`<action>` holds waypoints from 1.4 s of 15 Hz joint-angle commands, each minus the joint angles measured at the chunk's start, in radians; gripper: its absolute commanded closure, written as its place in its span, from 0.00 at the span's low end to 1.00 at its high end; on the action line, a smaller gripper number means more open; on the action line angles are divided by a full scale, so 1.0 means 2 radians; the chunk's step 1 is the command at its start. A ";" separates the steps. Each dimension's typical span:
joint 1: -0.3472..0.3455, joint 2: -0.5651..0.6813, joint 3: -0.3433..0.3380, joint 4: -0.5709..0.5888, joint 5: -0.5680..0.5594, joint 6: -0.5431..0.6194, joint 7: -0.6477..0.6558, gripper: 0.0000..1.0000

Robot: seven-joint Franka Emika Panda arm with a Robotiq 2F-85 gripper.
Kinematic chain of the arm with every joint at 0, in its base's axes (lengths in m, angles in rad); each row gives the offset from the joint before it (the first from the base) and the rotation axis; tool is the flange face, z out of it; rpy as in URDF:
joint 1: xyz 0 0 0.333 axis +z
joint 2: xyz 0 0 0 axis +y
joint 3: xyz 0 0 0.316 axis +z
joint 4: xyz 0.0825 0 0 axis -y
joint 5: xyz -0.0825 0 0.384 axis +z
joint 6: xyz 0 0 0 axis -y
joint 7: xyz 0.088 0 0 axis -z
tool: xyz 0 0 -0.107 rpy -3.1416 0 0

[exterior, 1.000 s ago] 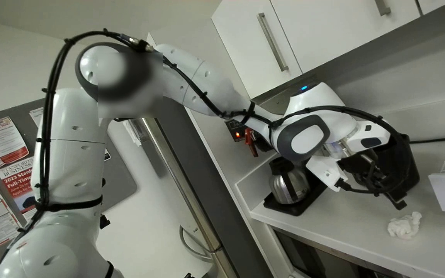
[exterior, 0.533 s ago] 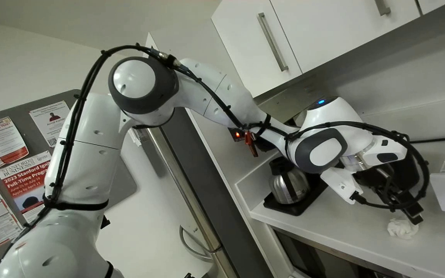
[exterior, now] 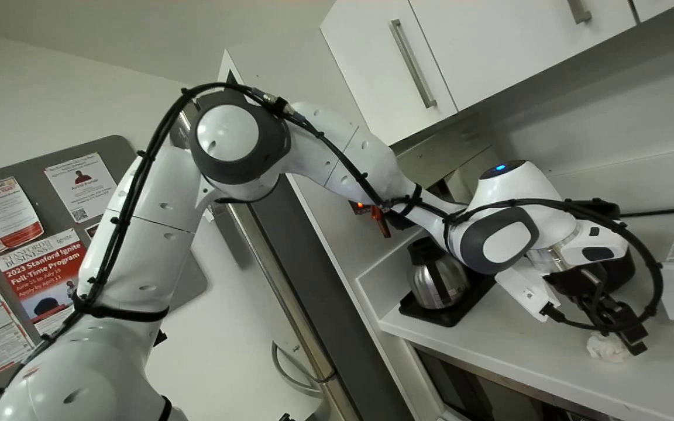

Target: Put the crumpled paper in the black bin

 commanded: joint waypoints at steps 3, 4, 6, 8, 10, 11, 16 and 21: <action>-0.002 0.008 -0.001 0.022 -0.016 -0.021 0.022 0.64; -0.001 0.006 -0.001 0.021 -0.016 -0.021 0.021 0.73; 0.001 0.000 -0.003 0.017 -0.017 -0.017 0.020 0.88; 0.006 -0.016 -0.007 0.005 -0.021 -0.014 0.019 1.00; 0.001 -0.045 -0.001 -0.016 -0.024 -0.008 0.004 1.00; -0.001 -0.060 0.003 -0.026 -0.025 -0.002 -0.005 1.00; 0.004 -0.149 0.000 -0.082 -0.052 0.007 -0.024 1.00; -0.021 -0.217 0.048 -0.121 -0.022 0.058 -0.081 1.00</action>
